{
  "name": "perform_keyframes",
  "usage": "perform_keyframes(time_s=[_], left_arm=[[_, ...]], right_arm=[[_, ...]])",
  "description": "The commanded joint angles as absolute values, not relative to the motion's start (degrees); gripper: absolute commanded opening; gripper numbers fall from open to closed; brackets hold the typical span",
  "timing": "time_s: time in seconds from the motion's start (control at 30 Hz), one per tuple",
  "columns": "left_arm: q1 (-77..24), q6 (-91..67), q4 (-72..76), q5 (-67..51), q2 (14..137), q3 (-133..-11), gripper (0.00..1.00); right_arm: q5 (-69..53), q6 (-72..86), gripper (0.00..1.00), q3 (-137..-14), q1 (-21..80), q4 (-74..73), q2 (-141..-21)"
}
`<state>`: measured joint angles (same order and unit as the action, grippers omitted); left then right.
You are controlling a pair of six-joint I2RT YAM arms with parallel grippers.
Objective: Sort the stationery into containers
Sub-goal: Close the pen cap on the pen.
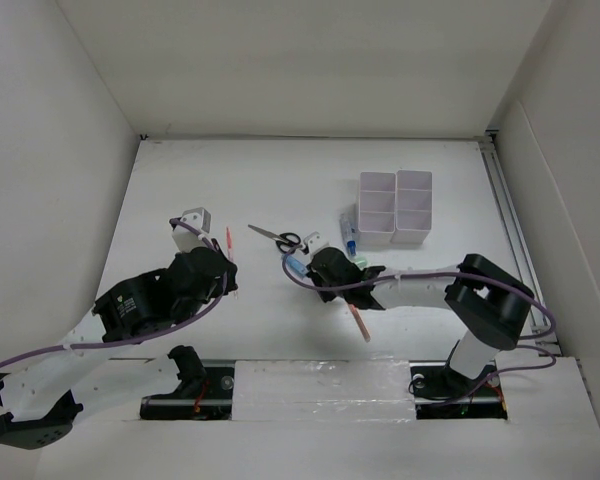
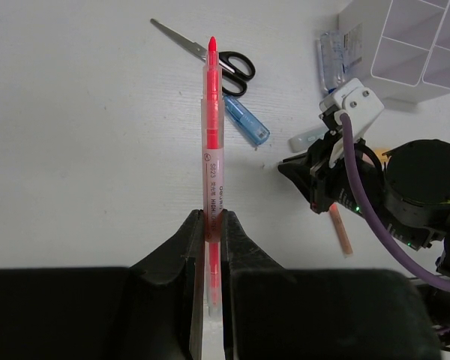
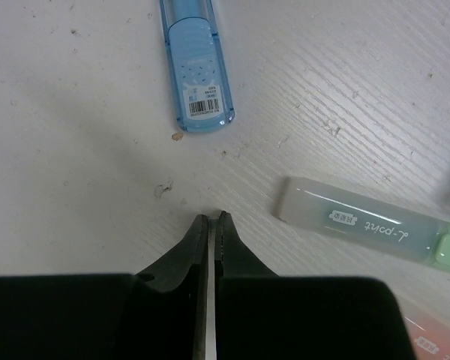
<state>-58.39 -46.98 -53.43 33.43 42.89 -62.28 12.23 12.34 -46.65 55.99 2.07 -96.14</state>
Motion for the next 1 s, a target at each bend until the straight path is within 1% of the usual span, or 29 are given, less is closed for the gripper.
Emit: perform_keyframes(time_s=[0.0,0.13,0.27,0.43,0.53,0.63,0.67,0.7,0.77,0.8,0.87,0.9,0.97], left_arm=[[-58.4,-46.8,-53.2,33.7,42.6,-63.1,0.0],[-58.4,-46.8,-53.2,33.7,42.6,-63.1,0.0],[-58.4,-46.8,-53.2,33.7,42.6,-63.1,0.0],[-58.4,-44.0,-49.1,31.9,43.8,-62.0,0.0],[-58.4,-42.3,-45.8,29.8,43.8,-60.1,0.0],[-58.4,-37.6,-37.2,24.4,41.8,-55.9,0.0],[-58.4,-36.4,-31.4,22.7,41.2,-54.4,0.0],[-58.4,-34.4,-28.8,19.4,40.5,-52.9,0.0],[-58.4,-33.2,-23.5,16.6,40.5,-49.3,0.0],[-58.4,-33.2,-18.9,13.8,41.3,-48.4,0.0],[-58.4,-31.6,-14.0,10.7,42.7,-45.5,0.0],[-58.4,-31.1,-8.6,9.2,44.3,-44.6,0.0],[-58.4,-30.2,-3.9,5.2,46.1,-43.1,0.0]], right_arm=[[11.3,13.6,0.0,-42.2,56.5,-6.3,-100.6],[10.7,13.6,0.0,-41.0,56.5,-5.0,-99.5],[8.7,13.6,0.0,-39.0,56.5,-1.6,-94.6],[3.7,10.6,0.0,-39.0,53.0,-0.4,-83.2],[-2.1,8.3,0.0,-40.3,48.0,0.3,-75.2],[-9.6,7.0,0.0,-43.7,40.9,0.3,-68.4],[-11.8,6.9,0.0,-44.6,39.0,0.3,-67.0],[-16.4,6.9,0.0,-46.6,35.1,1.1,-65.8],[-20.5,8.4,0.0,-48.4,31.7,2.5,-63.0],[-24.5,9.3,0.0,-49.6,29.3,4.9,-62.3],[-27.2,13.5,0.0,-49.7,27.5,8.4,-60.7],[-28.8,15.4,0.0,-49.7,26.8,13.8,-60.6],[-31.7,19.2,0.0,-49.7,25.8,19.0,-60.1]])
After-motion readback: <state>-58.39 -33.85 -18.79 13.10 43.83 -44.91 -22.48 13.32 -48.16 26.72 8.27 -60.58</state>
